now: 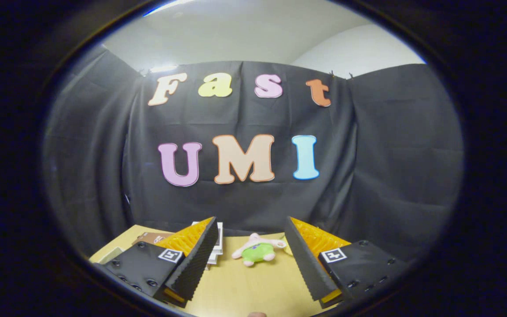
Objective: Open the storage box then place both shoes into the box .Put the left shoe in first, then the right shoe, with the right side of both shoes facing outward in a uniform manner.
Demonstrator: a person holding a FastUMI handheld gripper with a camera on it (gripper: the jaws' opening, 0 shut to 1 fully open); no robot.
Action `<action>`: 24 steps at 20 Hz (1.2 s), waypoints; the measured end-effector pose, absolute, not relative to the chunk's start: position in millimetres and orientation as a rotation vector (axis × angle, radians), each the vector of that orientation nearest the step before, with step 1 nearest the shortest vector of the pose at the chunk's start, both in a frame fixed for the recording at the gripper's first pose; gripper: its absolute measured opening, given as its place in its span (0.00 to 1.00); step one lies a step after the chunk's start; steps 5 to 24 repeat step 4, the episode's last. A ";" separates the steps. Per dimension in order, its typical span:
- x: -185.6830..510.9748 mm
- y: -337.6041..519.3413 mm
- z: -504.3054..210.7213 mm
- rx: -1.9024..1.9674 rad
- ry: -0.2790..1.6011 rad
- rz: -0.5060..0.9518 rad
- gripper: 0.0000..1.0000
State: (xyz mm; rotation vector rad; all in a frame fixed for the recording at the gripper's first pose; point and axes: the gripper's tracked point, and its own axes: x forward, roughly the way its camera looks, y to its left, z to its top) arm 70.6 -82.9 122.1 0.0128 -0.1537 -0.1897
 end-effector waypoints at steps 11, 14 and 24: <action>62.5 -91.2 113.0 0.005 -0.184 -0.174 0.98; 62.5 -91.2 113.0 0.005 -0.184 -0.174 0.98; 62.5 -91.2 113.0 0.005 -0.184 -0.174 0.98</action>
